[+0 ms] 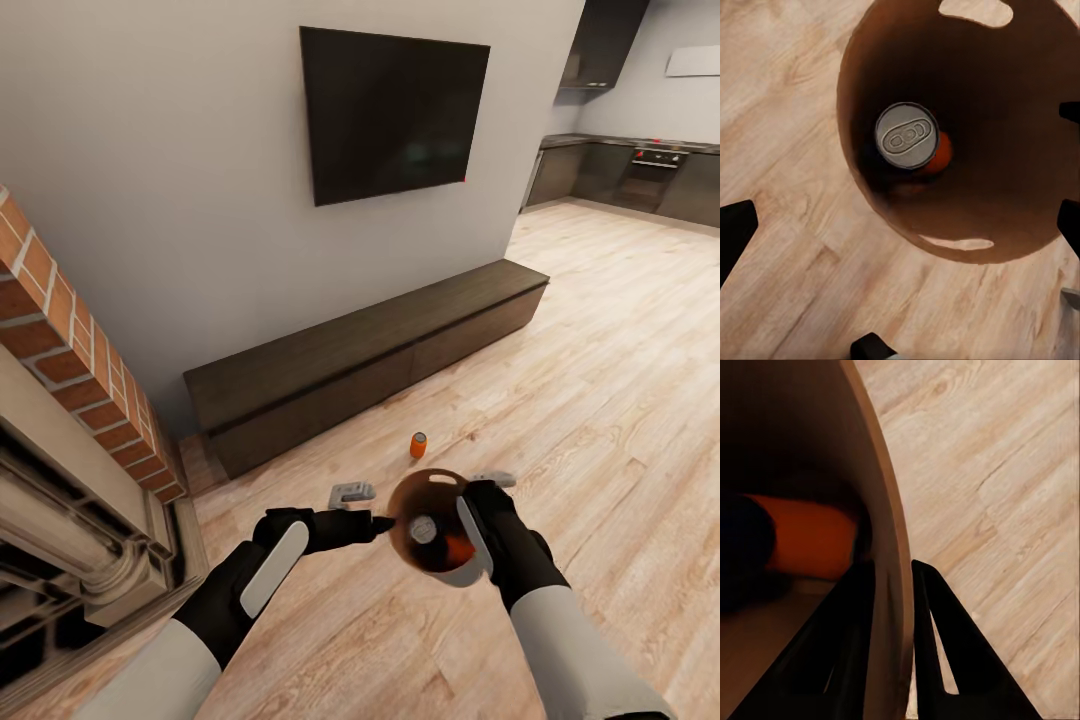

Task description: Put the three can of soda from the living room inside the tash can in the kitchen.

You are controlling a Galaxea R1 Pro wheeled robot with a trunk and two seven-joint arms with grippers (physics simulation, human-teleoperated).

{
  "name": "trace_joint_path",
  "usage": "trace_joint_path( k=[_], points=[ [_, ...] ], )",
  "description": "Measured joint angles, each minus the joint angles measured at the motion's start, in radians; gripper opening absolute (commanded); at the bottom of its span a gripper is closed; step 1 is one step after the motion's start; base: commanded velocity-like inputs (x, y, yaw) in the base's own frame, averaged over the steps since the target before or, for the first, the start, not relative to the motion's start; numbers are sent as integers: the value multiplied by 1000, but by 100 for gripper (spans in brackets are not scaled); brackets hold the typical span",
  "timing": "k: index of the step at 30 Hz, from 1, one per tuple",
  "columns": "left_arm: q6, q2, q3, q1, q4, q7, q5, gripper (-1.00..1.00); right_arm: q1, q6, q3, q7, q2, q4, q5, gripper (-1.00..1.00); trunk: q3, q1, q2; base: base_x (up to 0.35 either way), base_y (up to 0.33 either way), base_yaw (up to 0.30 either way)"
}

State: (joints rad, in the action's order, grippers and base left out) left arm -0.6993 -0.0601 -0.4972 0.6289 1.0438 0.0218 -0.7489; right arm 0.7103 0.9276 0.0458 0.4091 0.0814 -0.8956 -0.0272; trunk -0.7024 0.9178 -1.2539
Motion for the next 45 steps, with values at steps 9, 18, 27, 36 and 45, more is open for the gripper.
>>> trace_joint_path(
  k=[9, 18, 27, 36, 45],
  points=[
    [0, 2, 2, 0, -9, 1, 5, 100, 43, 82, -197, -145, -106, 0, 13, -100, 0, 0, 0, 0, 0, 0],
    [0, 3, 6, 2, -48, 13, 7, 100, 53, 107, -264, -378, -165, 3, 35, -100, 0, 0, 0, 0, 0, 0],
    [7, 0, 8, 91, -368, 57, 9, 100, 53, 95, -261, -449, -191, 15, 27, -100, 0, 0, 0, 0, 0, 0],
    [8, -2, 8, 153, -492, 139, 7, 100, 52, 93, -256, -434, -190, 14, -4, -100, 0, 0, 0, 0, 0, 0],
    [4, -3, 8, 158, -500, 239, 5, 100, 50, 92, -256, -439, -192, 12, -13, -100, 0, 0, 0, 0, 0, 0]
  ],
)
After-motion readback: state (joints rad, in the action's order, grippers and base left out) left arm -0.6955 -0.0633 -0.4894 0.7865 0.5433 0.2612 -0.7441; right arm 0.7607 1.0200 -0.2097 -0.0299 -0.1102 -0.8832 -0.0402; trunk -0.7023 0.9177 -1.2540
